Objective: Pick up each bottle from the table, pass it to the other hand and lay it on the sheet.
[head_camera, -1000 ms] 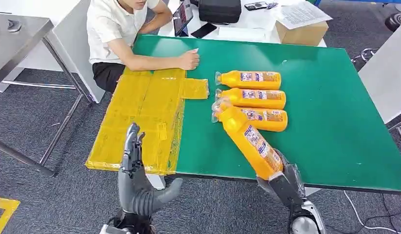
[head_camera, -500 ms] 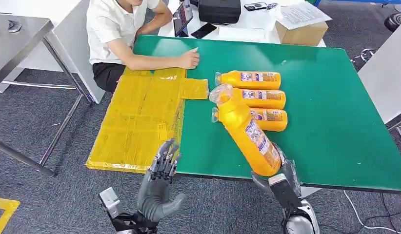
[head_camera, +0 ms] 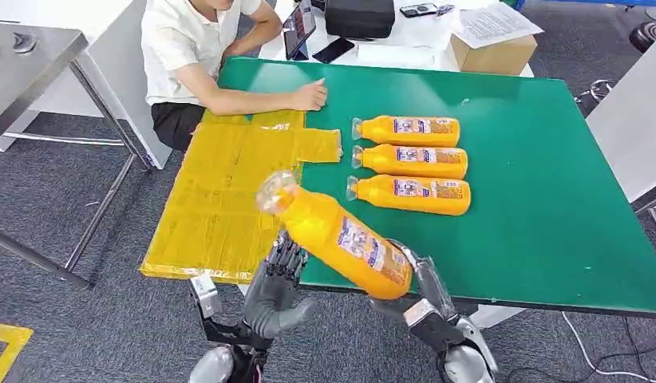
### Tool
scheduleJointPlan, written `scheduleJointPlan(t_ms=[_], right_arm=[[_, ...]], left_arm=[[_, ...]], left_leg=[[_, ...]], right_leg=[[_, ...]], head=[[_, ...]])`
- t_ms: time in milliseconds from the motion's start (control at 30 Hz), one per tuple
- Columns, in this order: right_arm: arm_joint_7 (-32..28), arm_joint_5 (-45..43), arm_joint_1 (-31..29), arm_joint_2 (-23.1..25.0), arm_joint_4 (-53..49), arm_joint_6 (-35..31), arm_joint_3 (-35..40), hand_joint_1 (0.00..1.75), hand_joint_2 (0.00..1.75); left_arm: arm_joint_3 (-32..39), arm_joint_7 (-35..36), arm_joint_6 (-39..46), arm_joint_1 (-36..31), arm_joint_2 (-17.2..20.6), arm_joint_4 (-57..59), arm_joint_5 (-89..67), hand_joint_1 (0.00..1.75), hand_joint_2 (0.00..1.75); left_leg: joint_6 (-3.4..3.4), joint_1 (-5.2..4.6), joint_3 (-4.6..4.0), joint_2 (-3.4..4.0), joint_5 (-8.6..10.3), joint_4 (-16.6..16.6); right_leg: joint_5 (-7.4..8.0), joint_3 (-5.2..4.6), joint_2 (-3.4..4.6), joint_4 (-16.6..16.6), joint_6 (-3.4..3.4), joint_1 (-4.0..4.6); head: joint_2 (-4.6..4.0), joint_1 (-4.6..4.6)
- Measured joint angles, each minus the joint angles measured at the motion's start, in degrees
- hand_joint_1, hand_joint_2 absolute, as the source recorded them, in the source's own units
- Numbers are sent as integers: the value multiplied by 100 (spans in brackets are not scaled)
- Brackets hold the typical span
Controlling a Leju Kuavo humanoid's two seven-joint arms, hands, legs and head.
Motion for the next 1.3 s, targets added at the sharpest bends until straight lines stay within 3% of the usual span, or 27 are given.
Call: scheduleJointPlan(t_ms=[133, 300, 867, 1000, 1133, 1167, 1200, 1300], right_arm=[[-2, -113, -52, -37, 63, 11, 229, 140, 175], [-4, -162, -88, -55, 131, 15, 356, 150, 175], [-11, -221, -572, -66, 579, 127, 756, 150, 175], [-11, -234, -628, -66, 649, 120, 808, 147, 175], [-11, -277, -654, -66, 682, 122, 843, 133, 175], [-11, -286, -667, -66, 688, 124, 854, 106, 175], [-11, -304, -684, -66, 693, 129, 872, 87, 175], [-11, -313, -726, -55, 699, 131, 920, 93, 175]], left_arm=[[260, -107, 124, -77, -125, -122, 50, 0, 175], [448, -151, 129, -67, -197, -348, 66, 0, 175], [264, 109, -1132, -114, -278, -256, 850, 0, 175], [214, 114, -1172, -142, -277, -149, 909, 0, 175], [181, 140, -1246, -166, -280, -85, 1016, 7, 175], [166, 147, -1246, -182, -277, -61, 1023, 175, 175], [148, 155, -1246, -200, -280, -26, 1023, 175, 175], [55, 90, -1209, -258, -280, 54, 929, 175, 175]], left_leg=[[0, 0, 2, 1, 0, 0], [0, 0, 1, 1, 0, 0], [2, 0, 4, 1, 2, 0], [1, 0, 3, 1, 2, 0], [1, 0, 3, 1, 1, 0], [1, 0, 3, 1, 1, 0], [1, 0, 3, 1, 1, 0], [2, 0, 3, 0, 2, 0]], right_leg=[[0, 2, 0, 1, 0, 0], [0, 1, 0, 1, 0, 0], [1, 2, 0, 1, 0, 0], [1, 1, 0, 1, 0, 0], [1, 1, 0, 1, 0, 0], [0, 1, 0, 1, 0, 0], [0, 1, 0, 0, 0, 0], [1, 2, 0, 1, 0, 0]], head=[[0, -2], [0, -2], [0, -2], [0, 0], [0, -2], [0, -2], [0, -2], [0, -2]])
